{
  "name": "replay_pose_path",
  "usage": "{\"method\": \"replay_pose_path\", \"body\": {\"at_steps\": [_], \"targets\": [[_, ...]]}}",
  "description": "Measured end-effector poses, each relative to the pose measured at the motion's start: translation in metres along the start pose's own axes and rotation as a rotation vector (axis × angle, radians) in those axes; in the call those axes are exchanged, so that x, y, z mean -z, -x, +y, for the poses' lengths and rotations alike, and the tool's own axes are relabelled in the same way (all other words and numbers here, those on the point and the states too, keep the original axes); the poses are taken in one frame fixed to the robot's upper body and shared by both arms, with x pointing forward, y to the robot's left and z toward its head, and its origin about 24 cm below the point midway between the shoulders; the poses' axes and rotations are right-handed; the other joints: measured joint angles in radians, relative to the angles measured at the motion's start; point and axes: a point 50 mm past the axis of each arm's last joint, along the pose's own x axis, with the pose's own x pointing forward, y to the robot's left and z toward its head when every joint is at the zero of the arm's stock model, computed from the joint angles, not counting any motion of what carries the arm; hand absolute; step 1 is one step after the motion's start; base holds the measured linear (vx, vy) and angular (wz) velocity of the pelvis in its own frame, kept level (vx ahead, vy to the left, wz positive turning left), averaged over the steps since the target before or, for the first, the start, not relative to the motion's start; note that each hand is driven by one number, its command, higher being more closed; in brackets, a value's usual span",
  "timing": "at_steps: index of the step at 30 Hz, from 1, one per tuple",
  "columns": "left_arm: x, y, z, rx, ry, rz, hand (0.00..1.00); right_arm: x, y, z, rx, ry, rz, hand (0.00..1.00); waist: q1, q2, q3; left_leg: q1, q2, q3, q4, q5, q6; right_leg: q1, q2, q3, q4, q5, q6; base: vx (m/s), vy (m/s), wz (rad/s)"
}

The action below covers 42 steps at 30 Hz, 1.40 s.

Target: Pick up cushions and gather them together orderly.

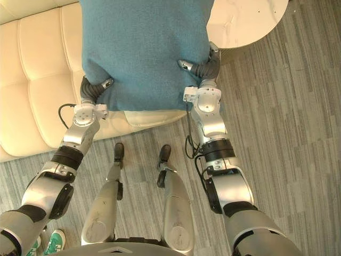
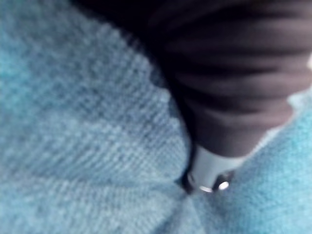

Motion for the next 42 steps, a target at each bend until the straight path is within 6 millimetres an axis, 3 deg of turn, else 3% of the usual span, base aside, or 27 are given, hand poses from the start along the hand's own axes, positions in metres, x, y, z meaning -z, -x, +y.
{"method": "replay_pose_path", "body": {"at_steps": [5, 8, 12, 13, 15, 17, 21, 24, 29, 31, 32, 34, 37, 38, 39, 40, 42], "targets": [[-0.005, 0.009, 0.000, 0.002, 0.024, -0.044, 1.00, 0.029, 0.030, 0.001, -0.002, -0.030, 0.087, 1.00, 0.000, -0.001, 0.000, 0.072, -0.004, 0.003, 0.000, -0.010, -0.009, 0.063, -0.006, 0.002, 0.028, -0.036, 0.004, 0.03, -0.048, 0.05], [-0.001, 0.027, 0.001, 0.020, 0.037, -0.069, 1.00, 0.050, 0.064, -0.001, 0.004, -0.060, 0.164, 1.00, -0.001, -0.002, -0.002, 0.125, -0.005, 0.003, 0.006, -0.033, -0.013, 0.117, -0.011, -0.001, 0.040, -0.064, 0.010, 0.02, -0.034, 0.05], [0.015, 0.054, 0.004, 0.041, 0.044, -0.044, 1.00, 0.060, 0.096, -0.001, 0.014, -0.097, 0.211, 1.00, -0.009, -0.003, -0.004, 0.174, -0.010, 0.002, 0.007, -0.048, -0.012, 0.163, -0.017, -0.002, 0.051, -0.088, 0.017, 0.04, -0.015, 0.03], [0.027, 0.071, 0.007, 0.037, 0.047, -0.014, 1.00, 0.063, 0.113, -0.002, 0.013, -0.084, 0.223, 1.00, -0.012, -0.004, -0.011, 0.209, -0.014, 0.000, 0.005, -0.054, -0.011, 0.198, -0.019, -0.009, 0.056, -0.098, 0.020, 0.07, -0.025, 0.07], [0.034, 0.082, 0.008, 0.029, 0.068, 0.010, 1.00, 0.064, 0.121, -0.003, 0.014, -0.088, 0.236, 1.00, -0.017, -0.004, -0.021, 0.229, -0.015, -0.001, 0.003, -0.057, -0.006, 0.224, -0.021, -0.017, 0.049, -0.101, 0.025, 0.07, -0.016, 0.12], [0.052, 0.113, 0.014, 0.008, 0.116, 0.085, 1.00, 0.070, 0.144, -0.008, 0.001, -0.086, 0.280, 1.00, -0.025, -0.004, -0.087, 0.262, -0.016, -0.005, 0.000, -0.072, 0.000, 0.275, -0.020, -0.030, 0.023, -0.109, 0.035, 0.10, 0.010, 0.14], [0.071, 0.155, 0.034, -0.047, 0.133, 0.183, 1.00, 0.070, 0.174, -0.002, -0.086, -0.116, 0.323, 1.00, -0.019, -0.003, -0.184, 0.329, -0.016, 0.004, 0.004, -0.105, 0.005, 0.361, -0.012, -0.026, -0.024, -0.109, 0.039, 0.09, 0.021, -0.04], [0.069, 0.171, 0.044, -0.085, 0.166, 0.179, 1.00, 0.061, 0.180, 0.008, -0.121, -0.158, 0.300, 1.00, -0.009, -0.003, -0.226, 0.355, -0.014, 0.004, 0.030, -0.131, 0.006, 0.415, -0.006, -0.027, -0.056, -0.103, 0.046, 0.03, 0.010, -0.01], [0.058, 0.176, 0.048, -0.125, 0.224, 0.123, 1.00, 0.042, 0.175, 0.014, -0.145, -0.211, 0.191, 1.00, -0.006, 0.015, -0.261, 0.278, -0.017, -0.049, 0.150, -0.182, 0.004, 0.466, -0.023, -0.111, -0.083, -0.093, 0.045, -0.05, 0.032, 0.40], [0.056, 0.175, 0.047, -0.138, 0.259, 0.109, 1.00, 0.038, 0.170, 0.014, -0.145, -0.218, 0.163, 1.00, -0.008, 0.024, -0.275, 0.248, 0.019, 0.040, 0.166, -0.225, 0.026, 0.476, -0.033, -0.161, -0.101, -0.080, 0.039, -0.05, 0.056, 0.79], [0.056, 0.175, 0.044, -0.142, 0.282, 0.110, 1.00, 0.036, 0.167, 0.012, -0.139, -0.212, 0.148, 1.00, -0.013, 0.030, -0.282, 0.233, 0.058, 0.152, 0.197, -0.247, 0.046, 0.496, -0.054, -0.200, -0.131, -0.066, 0.042, -0.05, 0.117, 0.85], [0.057, 0.176, 0.042, -0.141, 0.294, 0.113, 1.00, 0.037, 0.164, 0.009, -0.135, -0.199, 0.145, 1.00, -0.017, 0.033, -0.286, 0.216, 0.093, 0.265, 0.288, -0.276, 0.089, 0.518, -0.101, -0.242, -0.140, -0.057, 0.054, -0.06, 0.180, 0.83], [0.064, 0.179, 0.032, -0.103, 0.328, 0.153, 1.00, 0.051, 0.164, -0.003, -0.095, -0.152, 0.189, 1.00, -0.041, 0.057, -0.317, 0.219, 0.172, 0.412, 0.356, -0.283, 0.087, 0.561, -0.170, -0.311, -0.172, -0.020, 0.113, -0.05, 0.324, 0.77], [0.067, 0.180, 0.026, -0.084, 0.343, 0.169, 1.00, 0.055, 0.163, -0.009, -0.078, -0.129, 0.202, 1.00, -0.048, 0.089, -0.342, 0.222, 0.205, 0.459, 0.351, -0.268, 0.060, 0.560, -0.183, -0.328, -0.180, -0.009, 0.133, -0.01, 0.433, 0.82], [0.068, 0.180, 0.023, -0.073, 0.346, 0.173, 1.00, 0.057, 0.163, -0.012, -0.068, -0.122, 0.210, 1.00, -0.056, 0.093, -0.345, 0.216, 0.201, 0.483, 0.355, -0.229, 0.040, 0.563, -0.193, -0.330, -0.182, -0.005, 0.146, 0.03, 0.540, 0.66], [0.074, 0.180, 0.025, -0.065, 0.332, 0.199, 1.00, 0.073, 0.169, -0.010, -0.056, -0.076, 0.279, 1.00, -0.051, 0.062, -0.353, 0.198, 0.129, 0.493, 0.367, -0.248, 0.069, 0.579, -0.238, -0.316, -0.247, 0.051, 0.151, 0.03, 0.323, 0.49], [0.077, 0.181, 0.027, -0.065, 0.316, 0.210, 1.00, 0.078, 0.172, -0.007, -0.054, -0.070, 0.308, 1.00, -0.044, 0.045, -0.353, 0.168, 0.121, 0.486, 0.417, -0.282, 0.081, 0.585, -0.248, -0.322, -0.277, 0.070, 0.155, 0.01, 0.323, 0.26]]}}
